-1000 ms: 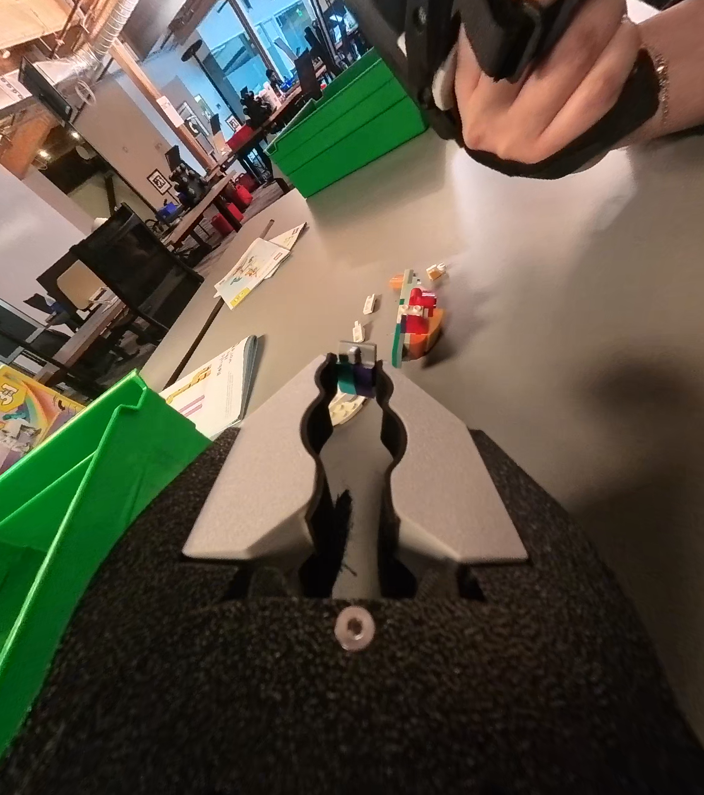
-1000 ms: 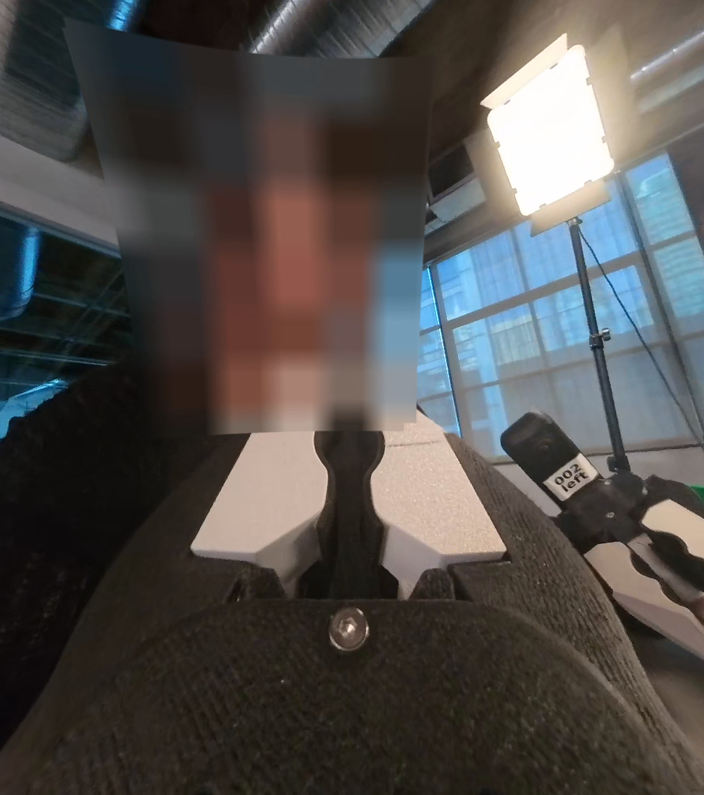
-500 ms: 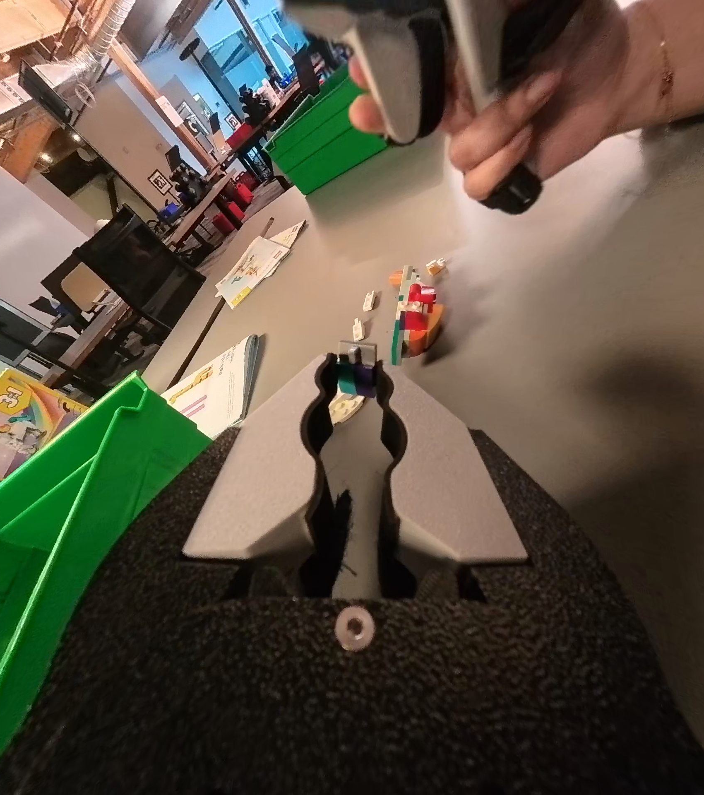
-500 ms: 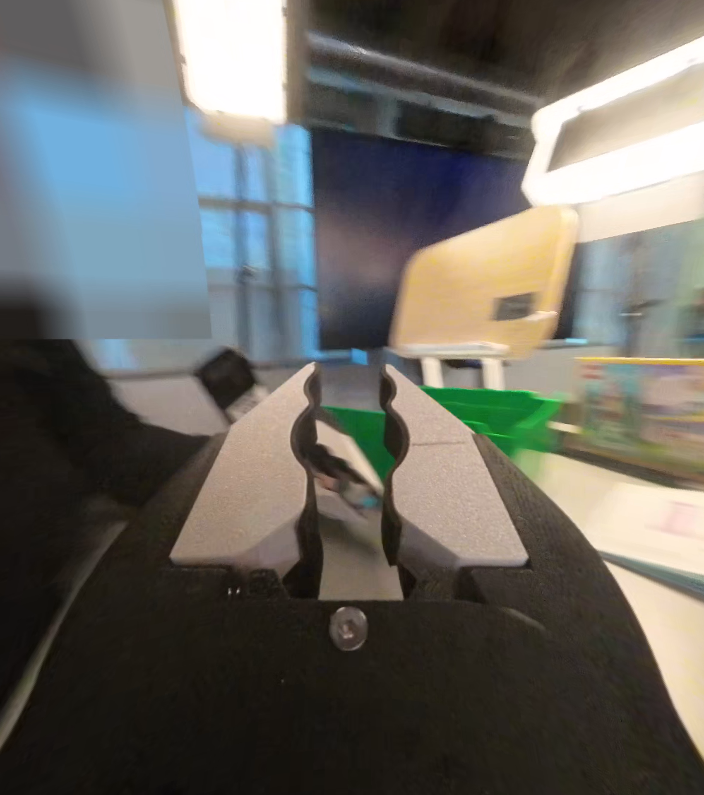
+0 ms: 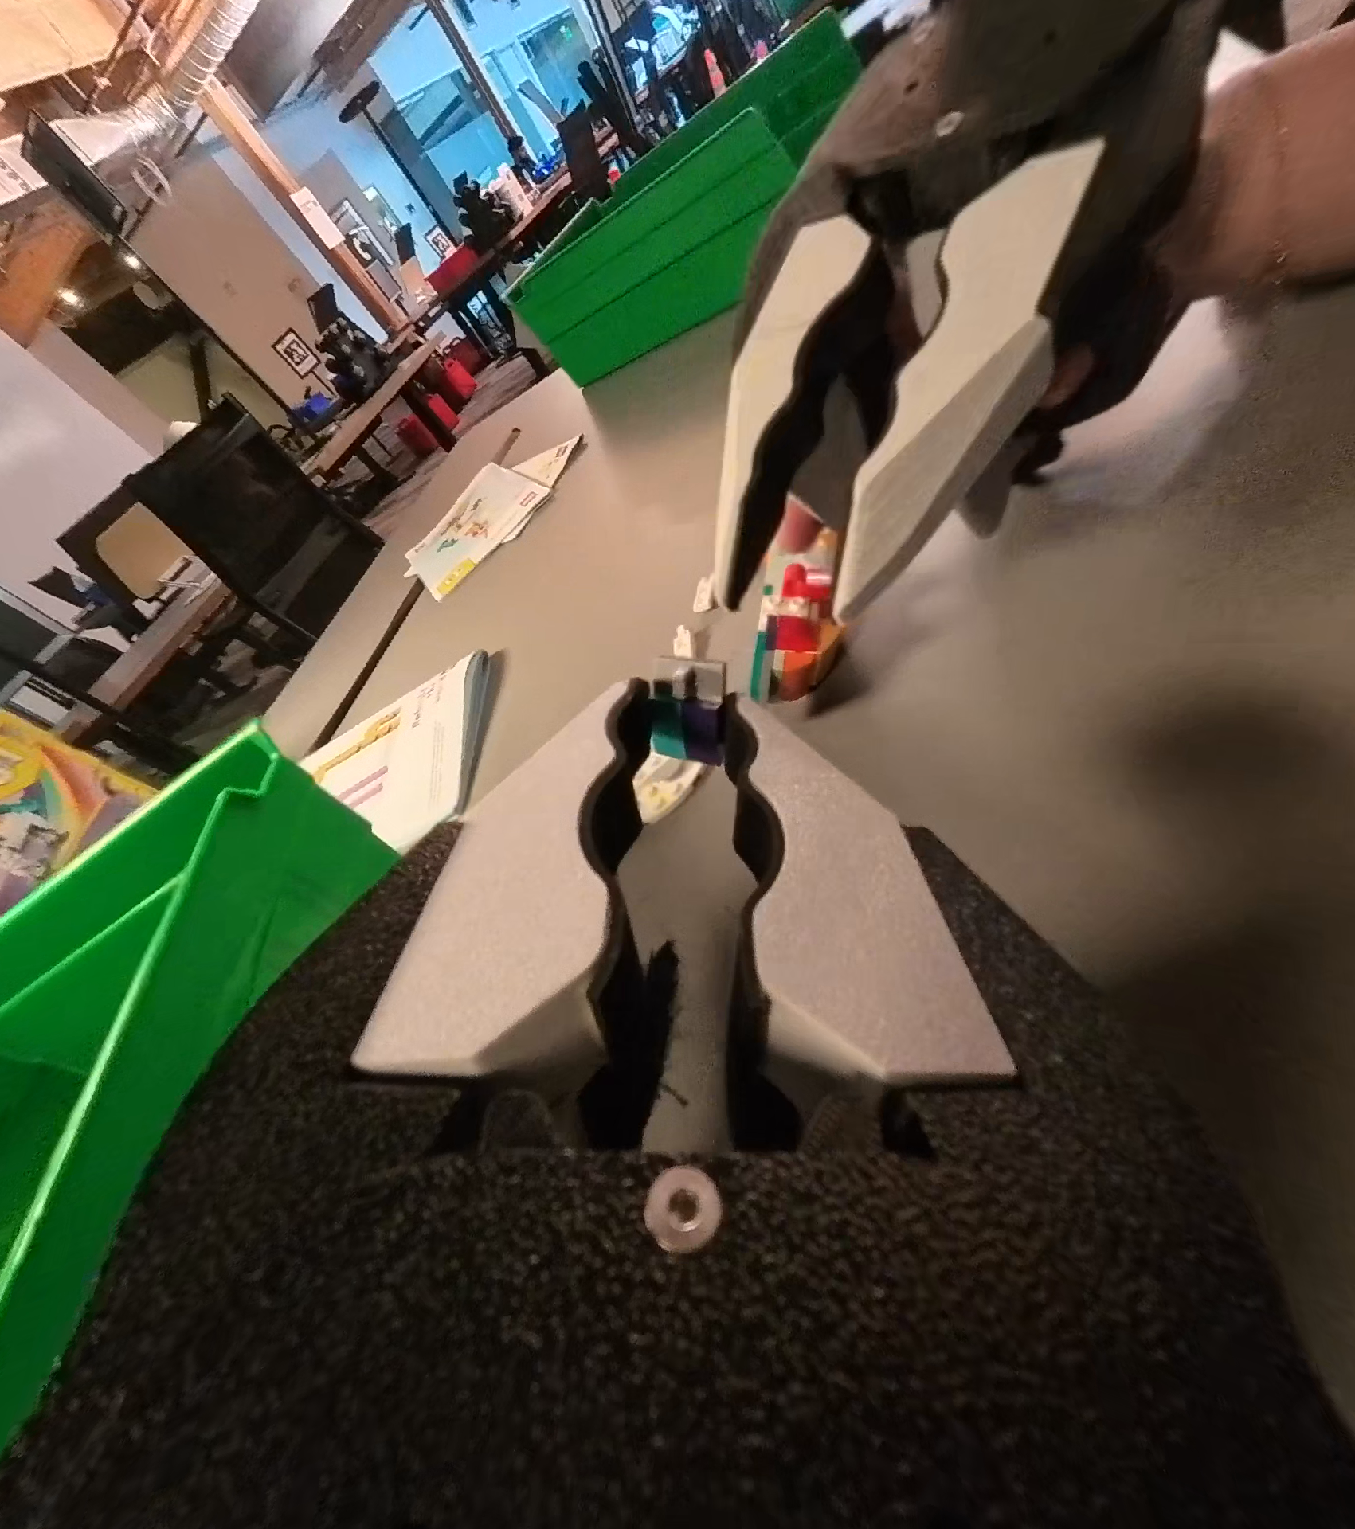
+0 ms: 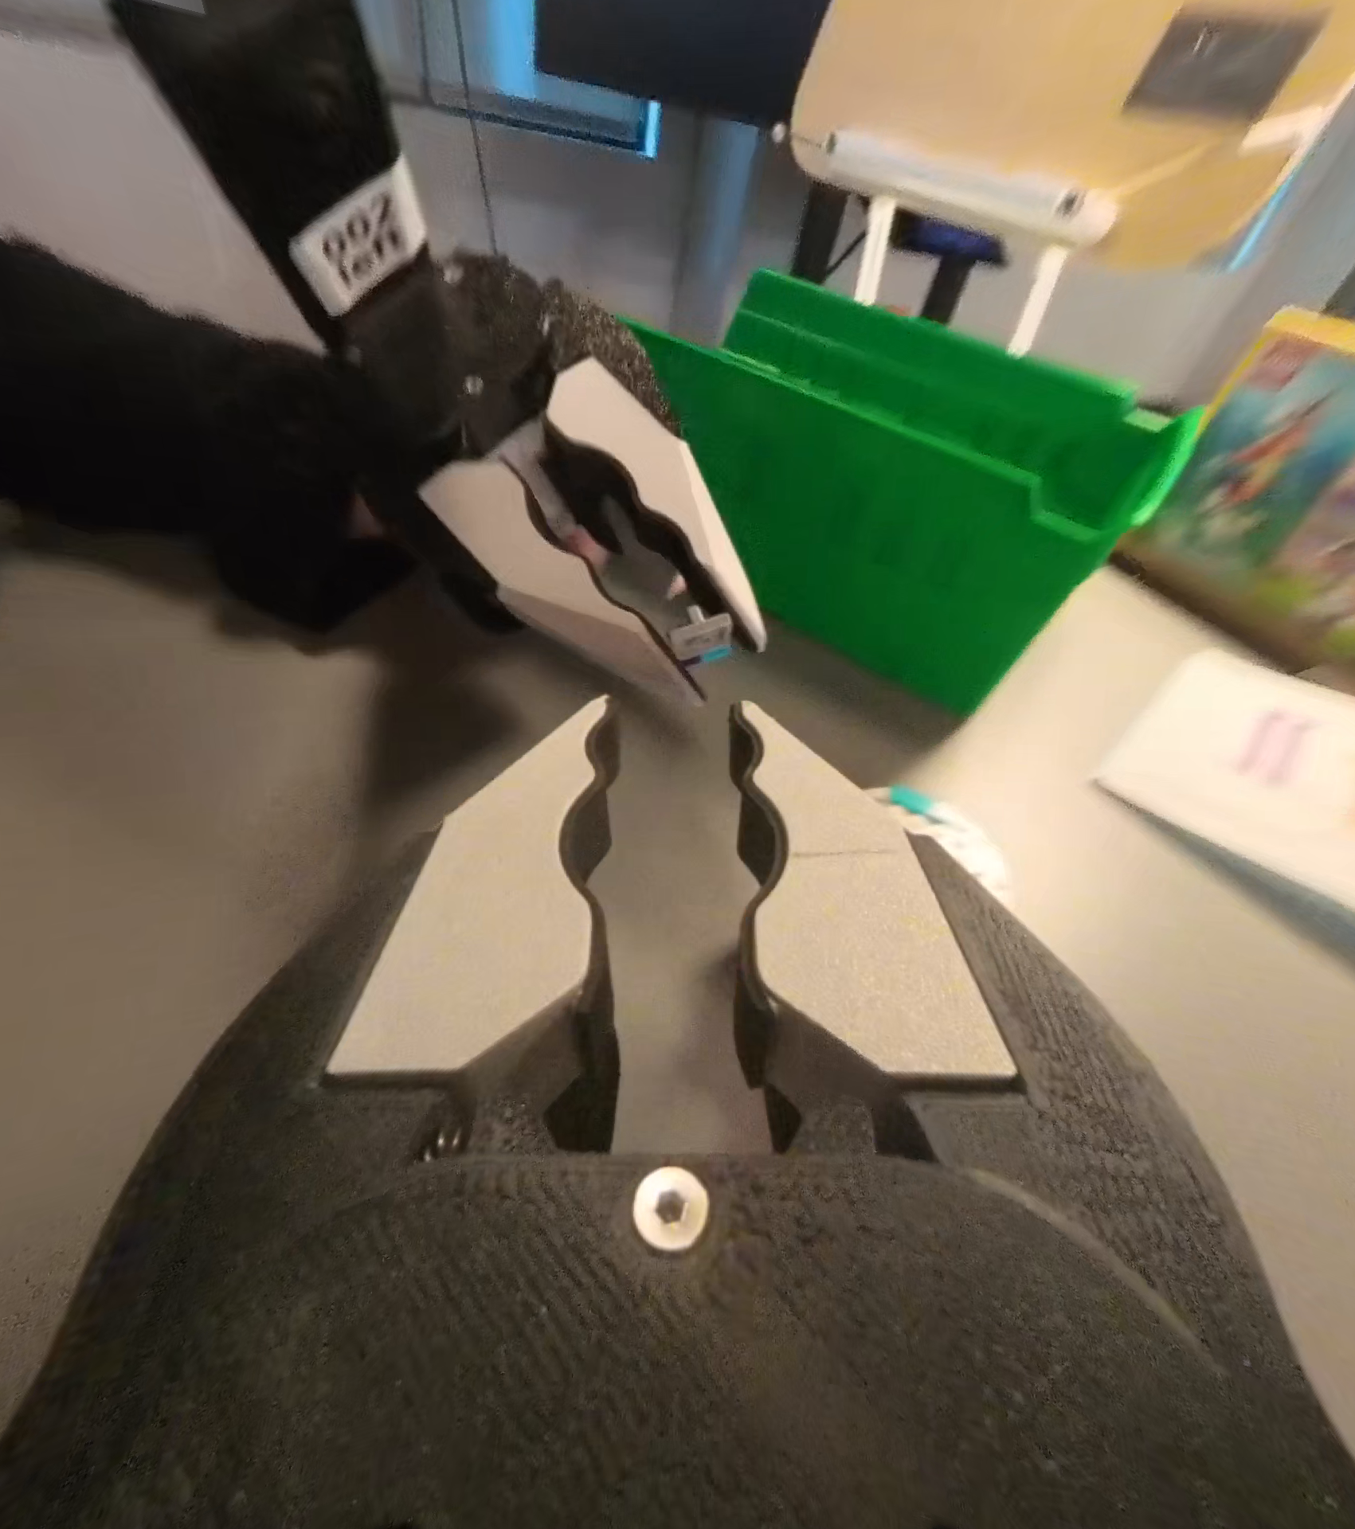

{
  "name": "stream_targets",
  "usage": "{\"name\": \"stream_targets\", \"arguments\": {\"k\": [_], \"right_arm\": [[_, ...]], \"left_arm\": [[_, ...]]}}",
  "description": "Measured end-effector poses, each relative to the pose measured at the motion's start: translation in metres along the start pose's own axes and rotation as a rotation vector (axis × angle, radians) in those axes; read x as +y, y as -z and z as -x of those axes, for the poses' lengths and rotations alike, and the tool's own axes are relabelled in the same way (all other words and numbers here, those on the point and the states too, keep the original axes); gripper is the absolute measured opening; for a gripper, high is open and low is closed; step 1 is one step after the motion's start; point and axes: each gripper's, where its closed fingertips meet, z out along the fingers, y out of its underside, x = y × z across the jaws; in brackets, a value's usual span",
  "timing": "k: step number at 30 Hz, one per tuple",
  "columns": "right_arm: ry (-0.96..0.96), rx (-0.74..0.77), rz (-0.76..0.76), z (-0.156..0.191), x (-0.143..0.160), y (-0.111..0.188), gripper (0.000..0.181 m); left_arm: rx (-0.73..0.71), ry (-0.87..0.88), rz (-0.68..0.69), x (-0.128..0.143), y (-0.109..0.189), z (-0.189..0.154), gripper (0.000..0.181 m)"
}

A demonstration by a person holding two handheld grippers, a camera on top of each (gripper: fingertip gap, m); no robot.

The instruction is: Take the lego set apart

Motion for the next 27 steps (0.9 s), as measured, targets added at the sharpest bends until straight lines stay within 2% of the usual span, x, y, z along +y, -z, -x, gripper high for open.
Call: {"name": "stream_targets", "arguments": {"k": [3,6,8,10,13,16,17,19,22,24,27], "right_arm": [[-0.267,-0.044,-0.03,-0.001,-0.007,-0.006,0.025],[-0.368,0.002,-0.02,-0.006,-0.005,-0.014,0.02],[-0.422,-0.022,-0.037,-0.003,-0.009,-0.018,0.024],[-0.481,-0.064,-0.065,0.0,-0.014,-0.017,0.031],[-0.572,-0.145,-0.108,0.001,-0.022,-0.011,0.05],[-0.626,-0.263,-0.177,0.011,-0.036,-0.004,0.046],[-0.589,-0.243,-0.188,0.009,-0.038,-0.003,0.045],[-0.393,-0.17,-0.209,0.007,-0.044,0.003,0.045],[0.093,-0.044,-0.19,0.015,-0.046,0.013,0.046],[0.416,0.049,-0.167,0.021,-0.042,0.014,0.042],[0.65,0.169,-0.101,0.022,-0.036,0.005,0.049]], "left_arm": [[-0.061,-0.1,0.051,0.002,-0.003,0.003,0.016],[-0.099,-0.205,0.086,0.001,-0.005,0.001,0.016],[-0.112,-0.242,0.078,-0.002,-0.006,-0.001,0.015],[-0.111,-0.225,0.023,-0.012,-0.004,-0.002,0.015],[-0.042,-0.109,-0.144,-0.036,0.005,-0.006,0.015],[0.009,-0.031,-0.246,-0.051,0.012,-0.009,0.016],[0.028,0.034,-0.271,-0.054,0.014,-0.009,0.015],[0.14,0.267,-0.318,-0.061,0.016,-0.009,0.015],[0.413,0.646,-0.337,-0.066,0.019,-0.015,0.016],[0.54,0.82,-0.329,-0.064,0.021,-0.019,0.016],[0.667,0.991,-0.3,-0.061,0.021,-0.026,0.016]]}}
